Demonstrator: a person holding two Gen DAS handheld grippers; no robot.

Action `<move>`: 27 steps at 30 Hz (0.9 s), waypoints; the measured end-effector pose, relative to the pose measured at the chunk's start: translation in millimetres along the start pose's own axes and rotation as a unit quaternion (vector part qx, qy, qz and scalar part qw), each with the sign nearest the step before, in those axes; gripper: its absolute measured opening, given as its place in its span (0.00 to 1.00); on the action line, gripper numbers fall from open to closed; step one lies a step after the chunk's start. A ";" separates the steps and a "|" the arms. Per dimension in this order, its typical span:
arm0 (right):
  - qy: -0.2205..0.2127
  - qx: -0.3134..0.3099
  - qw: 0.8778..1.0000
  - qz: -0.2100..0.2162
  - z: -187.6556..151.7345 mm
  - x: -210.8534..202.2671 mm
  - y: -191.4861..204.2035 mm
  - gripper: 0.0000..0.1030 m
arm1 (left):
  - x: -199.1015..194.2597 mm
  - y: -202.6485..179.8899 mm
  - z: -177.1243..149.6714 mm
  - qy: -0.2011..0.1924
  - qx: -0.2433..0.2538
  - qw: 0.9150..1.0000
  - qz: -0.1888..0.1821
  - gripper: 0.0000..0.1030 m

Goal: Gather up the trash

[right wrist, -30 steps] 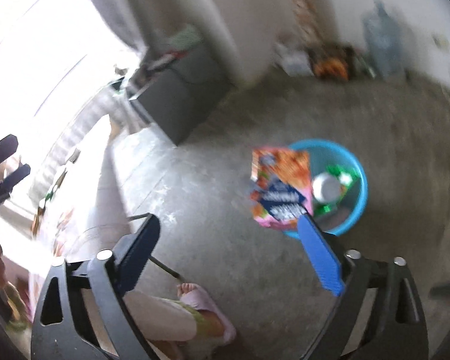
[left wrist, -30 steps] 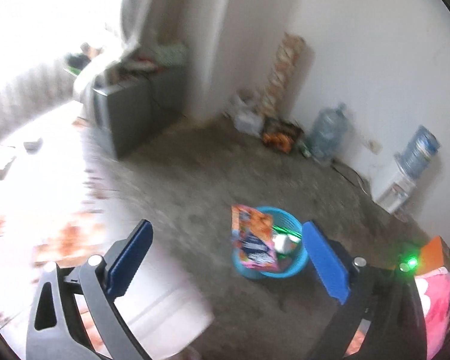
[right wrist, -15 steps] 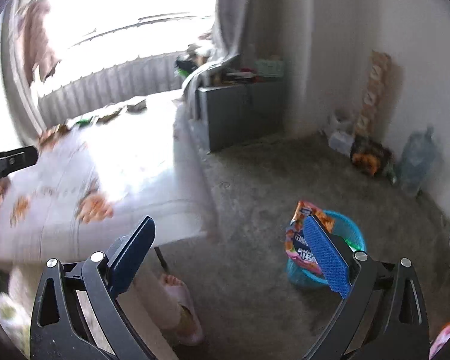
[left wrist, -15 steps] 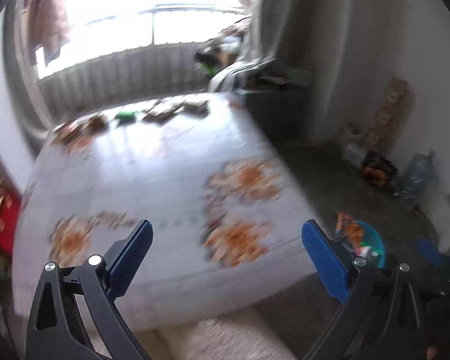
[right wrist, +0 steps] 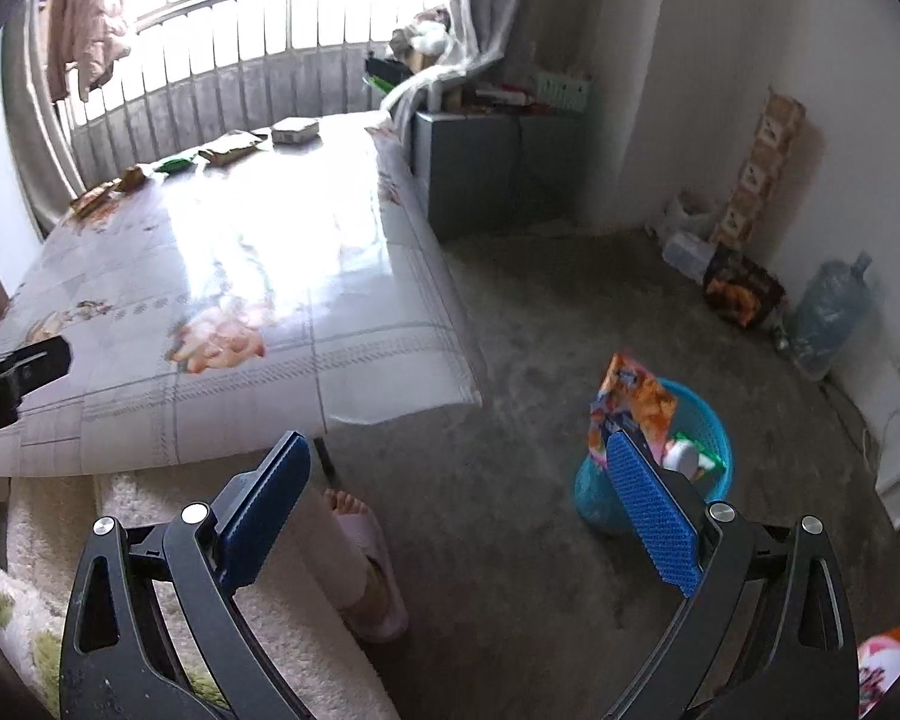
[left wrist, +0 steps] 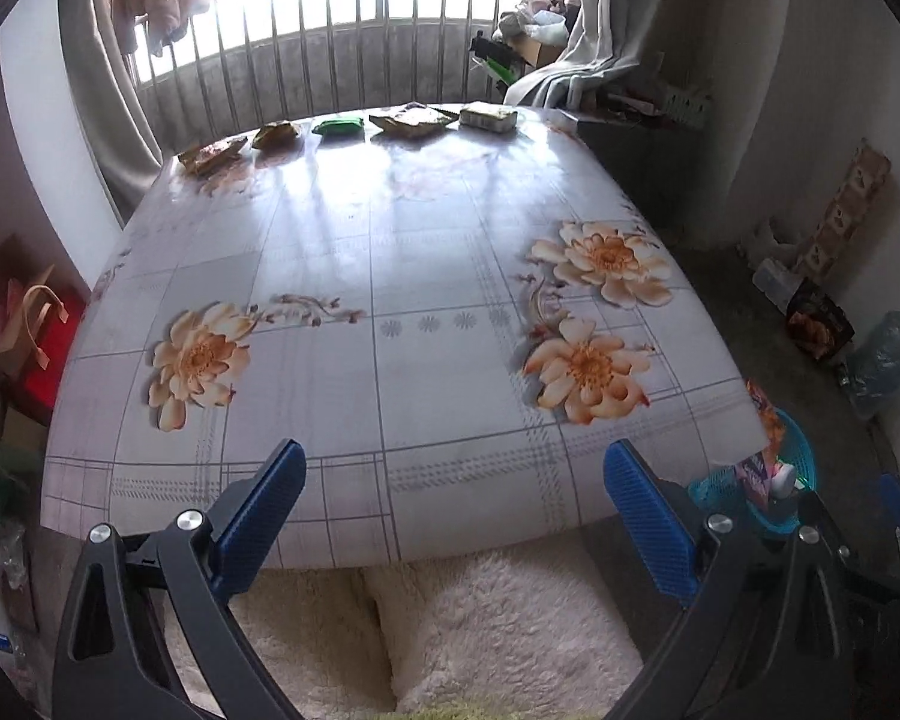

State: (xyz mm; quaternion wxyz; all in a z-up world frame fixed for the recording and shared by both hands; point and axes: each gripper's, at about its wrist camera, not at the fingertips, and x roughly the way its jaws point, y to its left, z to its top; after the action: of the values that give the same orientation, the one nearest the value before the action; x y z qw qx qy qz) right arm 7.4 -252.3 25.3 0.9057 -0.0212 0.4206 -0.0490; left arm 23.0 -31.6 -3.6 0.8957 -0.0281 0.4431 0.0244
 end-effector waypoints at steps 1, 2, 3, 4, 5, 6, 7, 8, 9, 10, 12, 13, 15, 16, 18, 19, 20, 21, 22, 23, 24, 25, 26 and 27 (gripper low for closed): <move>0.003 0.002 1.000 -0.003 -2.4 0.5 1.9 0.92 | 0.9 -0.5 0.5 0.002 0.001 1.000 0.000 0.95; 0.006 0.004 1.000 -0.006 -3.0 1.0 1.9 0.92 | 1.6 -0.4 -0.2 0.004 0.003 1.000 -0.002 0.95; 0.007 0.005 1.000 -0.010 -3.3 0.9 1.5 0.92 | 2.3 -0.5 0.1 0.006 0.004 1.000 -0.001 0.95; 0.008 0.004 1.000 -0.014 -3.7 0.4 1.0 0.92 | 2.2 -1.0 0.5 0.006 0.004 1.000 -0.001 0.95; 0.008 0.003 1.000 -0.018 -4.2 -0.2 0.5 0.92 | 3.0 -0.8 0.5 0.005 0.004 1.000 -0.001 0.95; 0.008 0.003 1.000 -0.021 -5.0 -0.4 0.6 0.92 | 3.1 -1.1 0.3 0.004 0.004 1.000 -0.003 0.95; 0.009 0.002 1.000 -0.024 -5.5 -0.7 -0.1 0.92 | 3.4 -0.9 0.9 0.005 0.004 1.000 -0.003 0.95; 0.010 0.001 1.000 -0.026 -6.0 -0.5 -0.8 0.92 | 3.8 -1.8 0.9 0.005 0.005 1.000 -0.003 0.95; 0.012 0.001 1.000 -0.028 -6.6 -0.5 -1.2 0.92 | 4.3 -2.4 1.4 0.005 0.007 1.000 -0.004 0.95; 0.013 0.000 0.999 -0.030 -7.2 -0.4 -1.5 0.92 | 4.7 -3.1 2.2 0.005 0.009 1.000 -0.004 0.95; 0.015 0.000 0.999 -0.031 -7.7 0.1 -2.2 0.92 | 4.8 -4.6 2.5 0.005 0.012 1.000 -0.004 0.95; 0.016 0.000 0.999 -0.031 -8.0 0.4 -2.9 0.92 | 4.5 -5.3 2.6 0.005 0.014 1.000 -0.003 0.95; 0.016 0.001 0.999 -0.030 -7.9 -0.2 -3.5 0.92 | 3.4 -6.8 2.9 0.004 0.015 1.000 -0.001 0.95; 0.016 0.002 0.999 -0.030 -8.2 -0.6 -4.0 0.92 | 2.9 -7.4 3.1 0.003 0.016 1.000 0.000 0.95; 0.016 0.001 0.999 -0.030 -8.3 -0.4 -4.0 0.92 | 2.3 -7.5 3.3 0.003 0.016 1.000 0.002 0.95; 0.016 0.001 0.999 -0.031 -8.4 -0.4 -3.9 0.92 | 2.0 -7.6 3.3 0.003 0.016 1.000 0.003 0.95; 0.016 0.002 0.999 -0.031 -8.6 -0.5 -3.7 0.92 | 1.9 -7.2 3.4 0.002 0.016 1.000 0.004 0.95; 0.016 0.002 0.999 -0.030 -8.5 -1.1 -3.7 0.92 | 1.5 -7.1 3.3 0.002 0.015 1.000 0.005 0.95; 0.016 0.001 0.999 -0.030 -8.5 -0.8 -3.6 0.92 | 1.4 -6.6 3.3 0.003 0.014 1.000 0.006 0.95; 0.016 0.001 0.999 -0.030 -8.1 -0.7 -3.9 0.92 | 1.1 -6.5 2.8 0.003 0.013 1.000 0.006 0.95; 0.016 0.000 0.999 -0.030 -8.0 -1.5 -3.7 0.92 | 1.2 -5.8 2.9 0.003 0.011 1.000 0.007 0.95; 0.015 -0.001 0.999 -0.030 -8.1 -2.0 -3.5 0.92 | 1.3 -5.3 2.9 0.004 0.010 1.000 0.008 0.95; 0.014 -0.002 0.999 -0.030 -8.1 -2.7 -3.2 0.92 | 1.5 -4.9 2.6 0.005 0.009 1.000 0.008 0.95; 0.013 -0.004 0.999 -0.031 -8.1 -3.6 -2.7 0.92 | 1.7 -4.7 2.5 0.005 0.008 1.000 0.008 0.95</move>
State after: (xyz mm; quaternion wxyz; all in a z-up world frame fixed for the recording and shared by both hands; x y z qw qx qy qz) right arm -1.3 -254.6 23.0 0.8980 -0.0368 0.4319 -0.0757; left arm 26.3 -36.1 -3.3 0.8933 -0.0172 0.4482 0.0283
